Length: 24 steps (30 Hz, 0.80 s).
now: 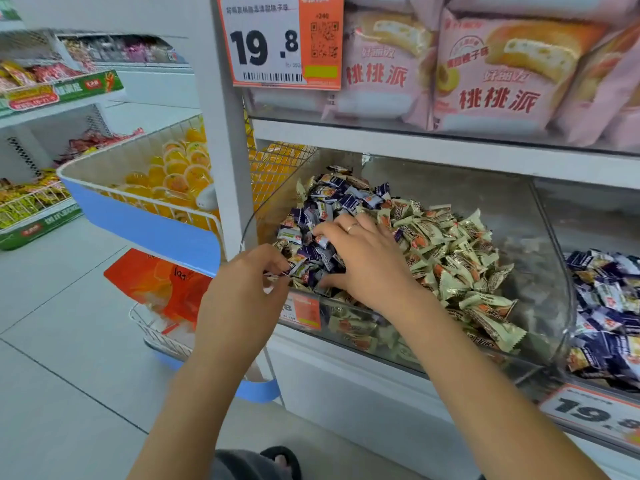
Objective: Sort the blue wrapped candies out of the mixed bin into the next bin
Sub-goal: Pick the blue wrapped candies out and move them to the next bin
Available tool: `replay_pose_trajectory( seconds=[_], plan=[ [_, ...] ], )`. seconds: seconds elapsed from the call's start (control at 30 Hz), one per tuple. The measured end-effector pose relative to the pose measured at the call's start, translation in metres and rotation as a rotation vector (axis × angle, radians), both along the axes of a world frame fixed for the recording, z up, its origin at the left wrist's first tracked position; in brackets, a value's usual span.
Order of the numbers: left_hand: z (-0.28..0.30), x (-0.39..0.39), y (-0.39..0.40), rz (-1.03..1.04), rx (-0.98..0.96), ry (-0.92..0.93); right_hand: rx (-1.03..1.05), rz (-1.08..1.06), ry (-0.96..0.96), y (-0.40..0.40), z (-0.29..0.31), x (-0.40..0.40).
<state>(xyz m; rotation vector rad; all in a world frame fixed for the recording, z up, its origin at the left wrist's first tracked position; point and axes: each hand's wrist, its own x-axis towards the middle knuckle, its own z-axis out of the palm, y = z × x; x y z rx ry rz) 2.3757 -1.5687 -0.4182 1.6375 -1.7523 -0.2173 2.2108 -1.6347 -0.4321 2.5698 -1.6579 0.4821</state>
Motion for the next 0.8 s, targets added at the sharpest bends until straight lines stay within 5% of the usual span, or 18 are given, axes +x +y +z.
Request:
replay_pose_trajectory(
  seconds=[0.17, 0.33, 0.47, 0.57, 0.7, 0.8],
  plan=[
    [0.009, -0.009, -0.031, -0.091, -0.06, -0.091, -0.016, -0.094, -0.129, 0.001, -0.001, -0.016],
    [0.008, -0.009, -0.067, -0.147, 0.34, -0.356, 0.021, -0.304, -0.2, -0.004, 0.004, -0.053],
    [0.006, 0.0, -0.067, -0.174, 0.277, -0.201, -0.049, -0.109, -0.317, 0.004, 0.019, -0.041],
    [0.01, 0.006, -0.06, -0.118, 0.081, -0.07, 0.2, 0.122, -0.365, 0.011, 0.017, -0.014],
    [0.011, 0.003, -0.053, -0.063, -0.04, 0.025, 0.282, 0.136, -0.248, 0.001, -0.007, -0.002],
    [0.006, -0.001, -0.055, -0.09, 0.043, -0.004, 0.262, 0.095, -0.168, -0.005, -0.011, 0.004]
  ],
)
